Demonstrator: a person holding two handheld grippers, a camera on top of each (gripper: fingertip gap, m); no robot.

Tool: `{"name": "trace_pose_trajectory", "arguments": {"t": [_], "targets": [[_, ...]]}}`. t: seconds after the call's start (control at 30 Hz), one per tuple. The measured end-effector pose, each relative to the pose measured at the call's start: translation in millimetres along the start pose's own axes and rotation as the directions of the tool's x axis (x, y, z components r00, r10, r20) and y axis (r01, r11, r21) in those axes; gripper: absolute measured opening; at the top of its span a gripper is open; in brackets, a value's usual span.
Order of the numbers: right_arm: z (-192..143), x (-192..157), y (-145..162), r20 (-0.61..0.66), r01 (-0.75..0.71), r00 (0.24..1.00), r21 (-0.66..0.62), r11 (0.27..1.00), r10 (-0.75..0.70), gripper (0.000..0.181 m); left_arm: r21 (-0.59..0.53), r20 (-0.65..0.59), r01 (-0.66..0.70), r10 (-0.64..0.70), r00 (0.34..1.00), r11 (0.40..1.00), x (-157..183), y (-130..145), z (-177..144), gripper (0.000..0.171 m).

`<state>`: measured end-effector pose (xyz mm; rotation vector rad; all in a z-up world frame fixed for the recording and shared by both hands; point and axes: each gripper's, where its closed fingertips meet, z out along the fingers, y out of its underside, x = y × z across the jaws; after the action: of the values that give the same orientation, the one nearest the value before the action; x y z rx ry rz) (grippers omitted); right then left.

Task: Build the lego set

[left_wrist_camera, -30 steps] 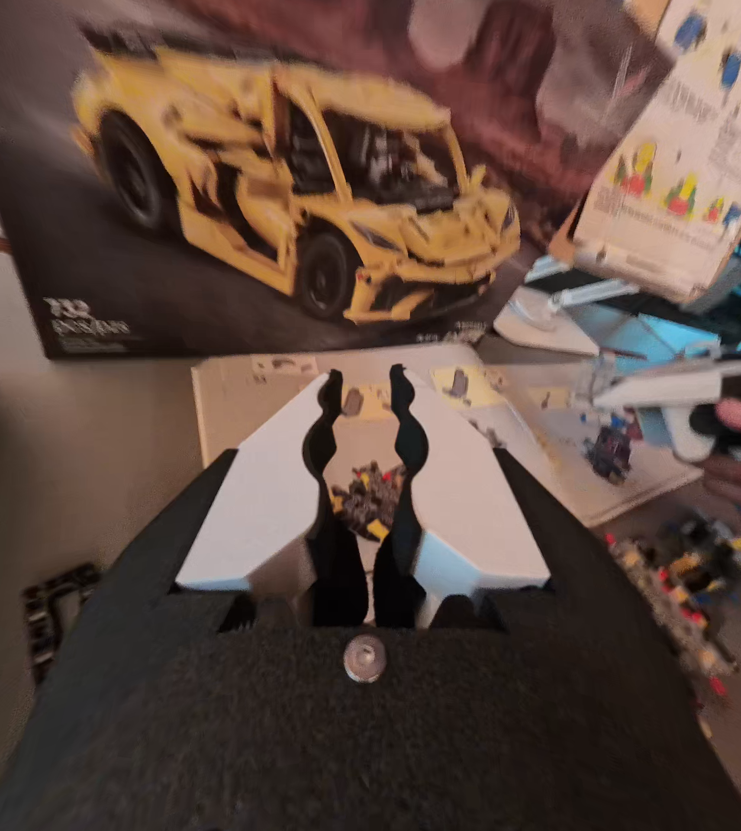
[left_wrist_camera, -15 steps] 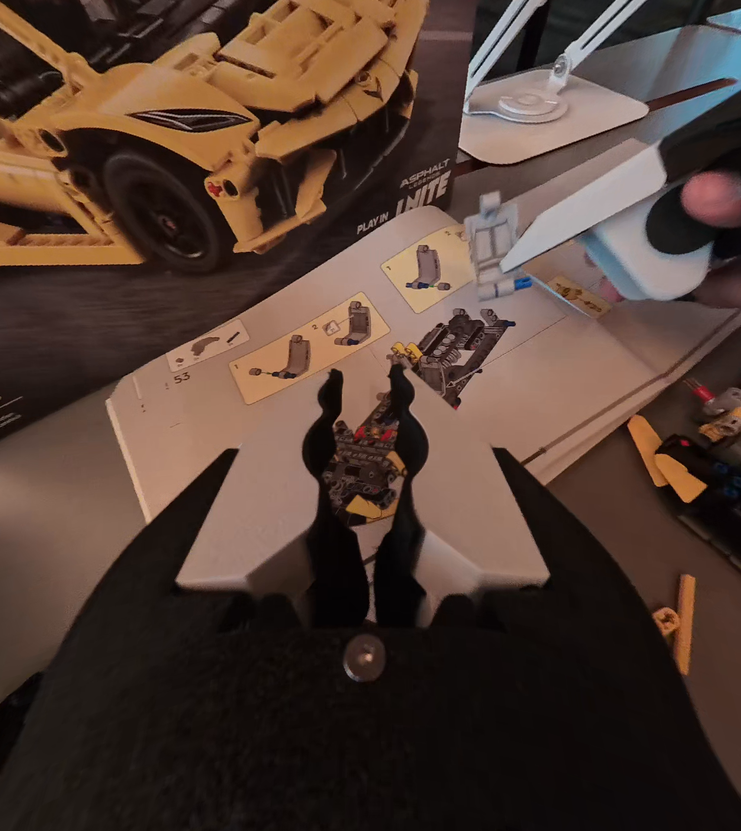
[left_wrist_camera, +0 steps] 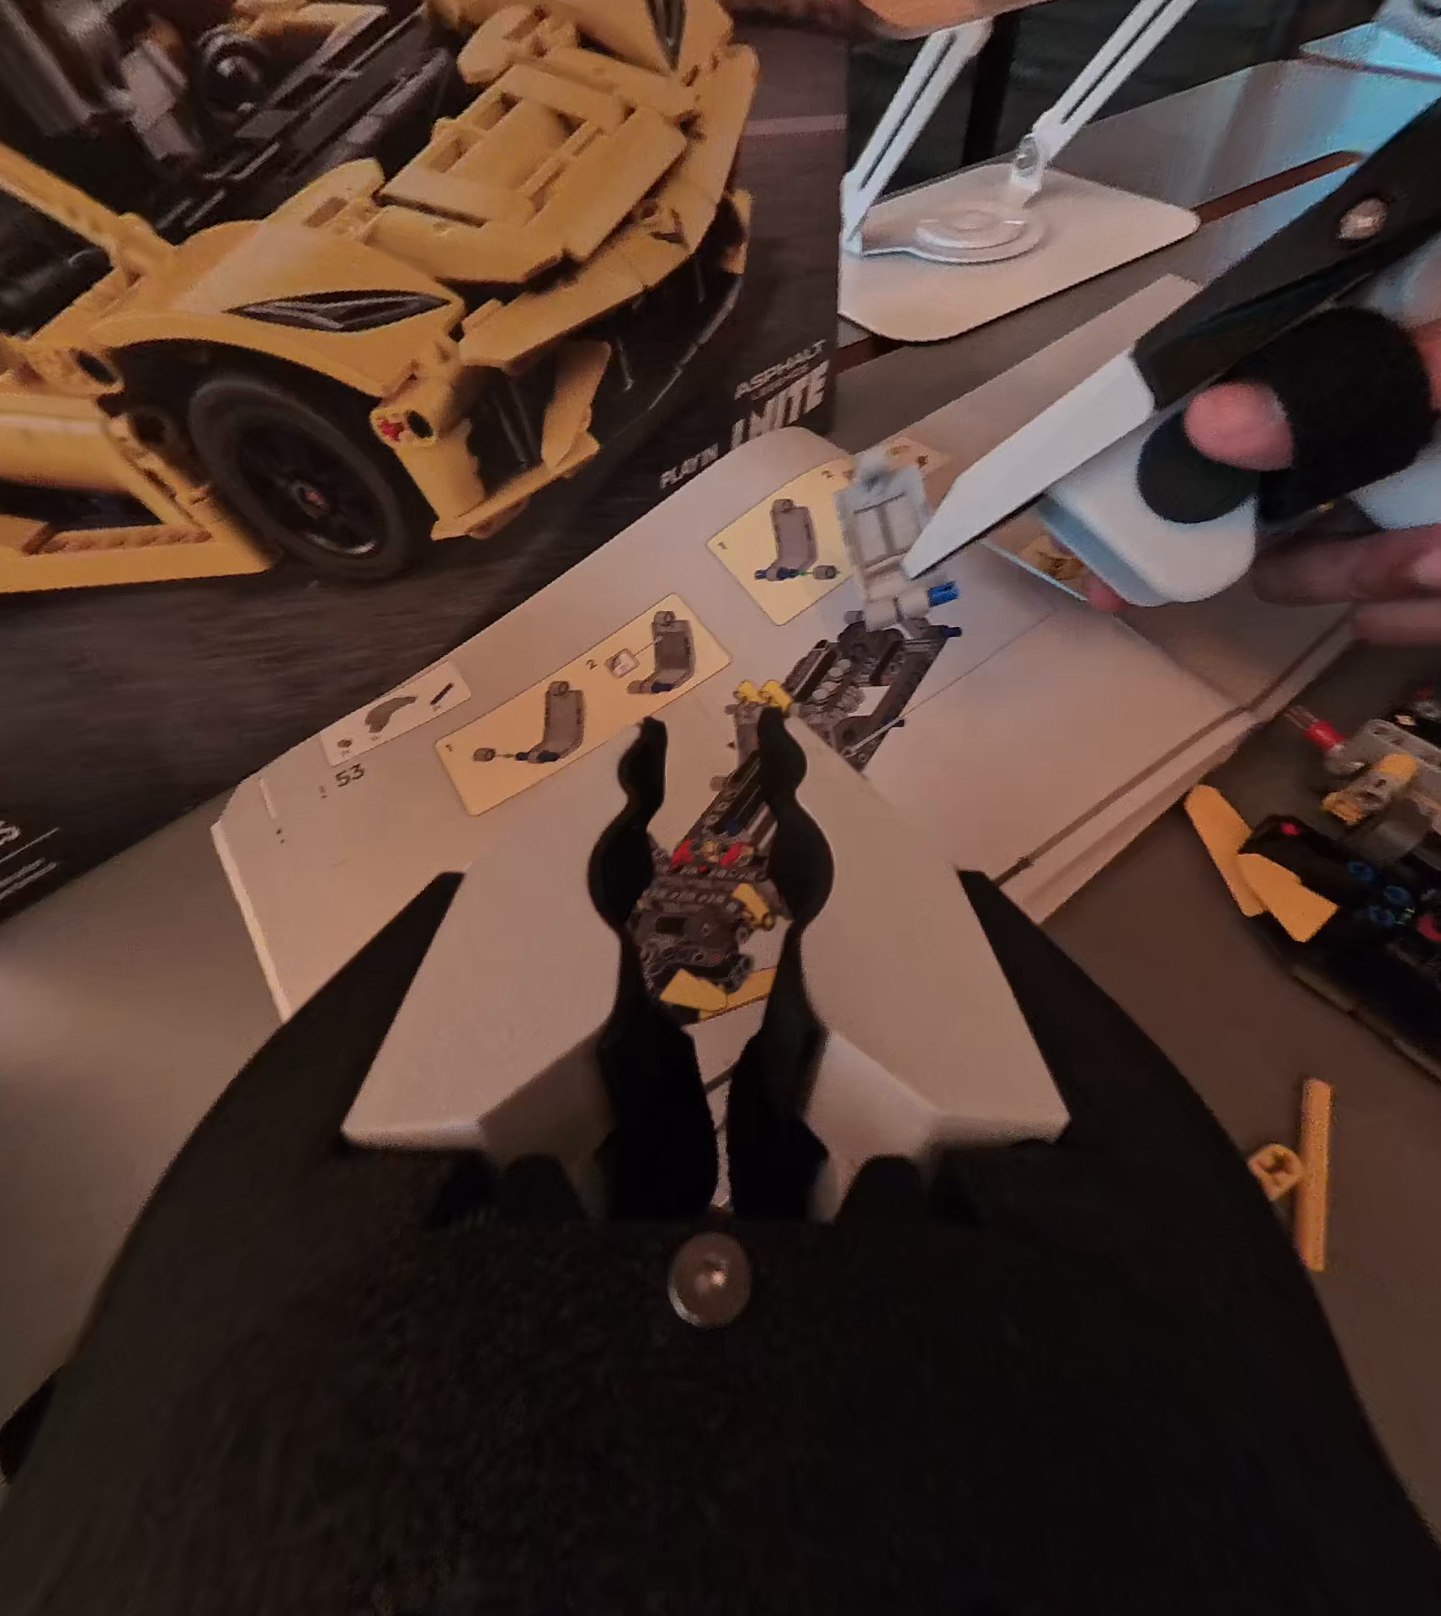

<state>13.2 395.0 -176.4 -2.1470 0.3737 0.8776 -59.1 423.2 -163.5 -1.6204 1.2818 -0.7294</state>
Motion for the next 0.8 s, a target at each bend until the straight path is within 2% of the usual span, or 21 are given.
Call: {"name": "trace_pose_trajectory", "arguments": {"t": [0.1, 0.23, 0.33, 0.4, 0.47, 0.53, 0.8], "targets": [[0.3, -12.1, -2.5, 0.047, 0.018, 0.999, 0.021, 1.0, -0.019, 0.001, 0.028, -0.014, -0.013, 0.013, 1.0, 1.0, 6.3, -6.7, -2.4, 0.023], [0.9, -38.1, -6.7, 0.102, 0.16, 0.981, 0.072, 0.985, -0.166, 0.001, 0.037, 0.095, 0.101, -0.104, 0.99, 0.994, -24.2, -6.0, -8.0, 0.026], [-2.0, -49.9, -11.4, 0.072, 0.295, 0.95, 0.122, 0.948, -0.305, 0.002, 0.079, 0.013, 0.147, -0.149, 0.989, 0.986, -19.4, -13.8, -13.2, 0.029], [-6.4, -55.4, -17.3, 0.044, 0.349, 0.932, 0.164, 0.923, -0.361, 0.001, 0.13, -0.067, 0.1, -0.092, 0.993, 0.986, -2.0, -25.5, -18.2, 0.03], [-8.6, -58.5, -18.1, 0.026, 0.381, 0.92, 0.164, 0.91, -0.39, 0.001, 0.165, -0.084, 0.02, -0.006, 0.996, 0.986, 13.0, -32.8, -20.0, 0.034], [-8.9, -60.7, -17.0, 0.016, 0.394, 0.916, 0.159, 0.905, -0.401, 0.001, 0.154, -0.097, -0.037, 0.053, 0.994, 0.987, 25.7, -30.8, -17.0, 0.037], [3.4, -77.2, -2.3, 0.092, 0.34, 0.931, 0.134, 0.931, -0.353, 0.001, 0.178, -0.065, -0.05, 0.063, 0.996, 0.983, 35.2, -37.0, -14.3, 0.029]]}}
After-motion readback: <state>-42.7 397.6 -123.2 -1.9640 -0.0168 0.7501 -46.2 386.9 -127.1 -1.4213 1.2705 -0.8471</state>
